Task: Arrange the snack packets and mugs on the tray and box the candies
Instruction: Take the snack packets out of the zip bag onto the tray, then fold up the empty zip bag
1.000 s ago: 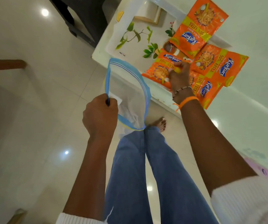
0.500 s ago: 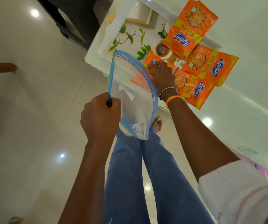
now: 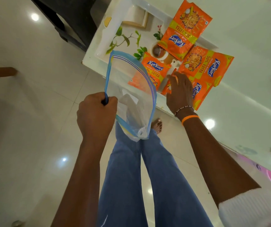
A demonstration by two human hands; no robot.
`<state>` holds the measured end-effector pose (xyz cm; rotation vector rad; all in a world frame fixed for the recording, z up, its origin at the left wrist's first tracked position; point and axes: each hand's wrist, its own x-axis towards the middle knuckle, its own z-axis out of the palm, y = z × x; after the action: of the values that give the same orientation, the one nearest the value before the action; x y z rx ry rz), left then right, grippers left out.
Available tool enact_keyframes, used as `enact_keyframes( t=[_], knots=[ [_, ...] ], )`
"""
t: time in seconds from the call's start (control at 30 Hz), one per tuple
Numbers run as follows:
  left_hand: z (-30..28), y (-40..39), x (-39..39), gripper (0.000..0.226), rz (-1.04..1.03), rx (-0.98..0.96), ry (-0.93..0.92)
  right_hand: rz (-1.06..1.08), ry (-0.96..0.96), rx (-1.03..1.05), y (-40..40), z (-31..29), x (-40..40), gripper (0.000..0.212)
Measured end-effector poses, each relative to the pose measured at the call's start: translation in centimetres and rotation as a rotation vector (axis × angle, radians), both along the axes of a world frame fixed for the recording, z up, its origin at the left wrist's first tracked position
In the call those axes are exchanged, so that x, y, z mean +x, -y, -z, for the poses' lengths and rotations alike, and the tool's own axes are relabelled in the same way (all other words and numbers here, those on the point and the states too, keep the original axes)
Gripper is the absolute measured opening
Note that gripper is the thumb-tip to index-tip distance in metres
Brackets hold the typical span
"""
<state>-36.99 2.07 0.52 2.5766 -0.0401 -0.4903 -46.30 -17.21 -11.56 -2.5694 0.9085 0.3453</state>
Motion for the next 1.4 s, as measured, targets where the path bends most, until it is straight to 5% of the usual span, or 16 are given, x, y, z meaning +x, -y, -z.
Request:
enact_keyframes(
  t=[0.23, 0.33, 0.43, 0.53, 0.6, 0.67, 0.73, 0.83, 0.93, 1.03, 1.17, 1.3, 1.4],
  knots=[
    [-1.3, 0.8, 1.6, 0.027, -0.354, -0.342, -0.226, -0.079, 0.036, 0.898, -8.0, -5.1, -4.3, 0.101],
    [-1.8, 1.9, 2.1, 0.035, -0.542, -0.538, -0.408, 0.242, 0.095, 0.814, -10.1, -5.7, -3.1, 0.057],
    [-1.7, 1.6, 2.6, 0.037, -0.508, -0.767, -0.541, 0.553, 0.272, 0.713, -9.3, -5.3, -1.4, 0.025],
    [-0.1, 0.7, 3.3, 0.035, -0.354, -0.613, -0.370, 0.608, 0.454, 1.067, -6.2, -5.8, -1.4, 0.027],
    [1.5, -0.1, 3.9, 0.063, -0.248, -0.402, -0.361, 0.589, 0.499, 1.334, -3.7, -6.5, -2.3, 0.029],
    [3.2, -0.7, 4.2, 0.094, -0.172, -0.293, -0.580, 0.602, 0.479, 1.520, -1.4, -7.5, -3.1, 0.032],
    [4.8, -1.3, 4.5, 0.095, -0.052, -0.385, -0.864, 0.599, 0.431, 1.622, 0.2, -7.9, -3.4, 0.035],
    [5.8, 0.1, 4.6, 0.046, 0.119, -0.580, -1.028, 0.646, 0.412, 1.626, 1.5, -8.0, -3.6, 0.036],
    [5.9, 1.7, 5.2, 0.013, 0.030, -0.685, -0.887, 0.781, 0.460, 1.489, 2.0, -7.7, -4.4, 0.029],
    [5.1, 3.7, 5.0, 0.028, -0.011, -0.724, -0.710, 0.917, 0.543, 1.194, 2.2, -7.6, -6.0, 0.041],
    [3.3, 6.7, 3.4, 0.056, 0.207, -0.718, -0.478, 0.961, 0.745, 0.848, 3.2, -7.8, -8.0, 0.062],
    [1.3, 8.9, 2.6, 0.059, 0.519, -0.524, -0.413, 0.657, 0.558, 0.642, 5.3, -8.6, -10.7, 0.052],
    [-0.1, 10.2, 2.4, 0.075, 0.778, -0.260, -0.289, 0.635, 0.478, 0.595, 6.2, -9.6, -12.5, 0.057]
  ],
)
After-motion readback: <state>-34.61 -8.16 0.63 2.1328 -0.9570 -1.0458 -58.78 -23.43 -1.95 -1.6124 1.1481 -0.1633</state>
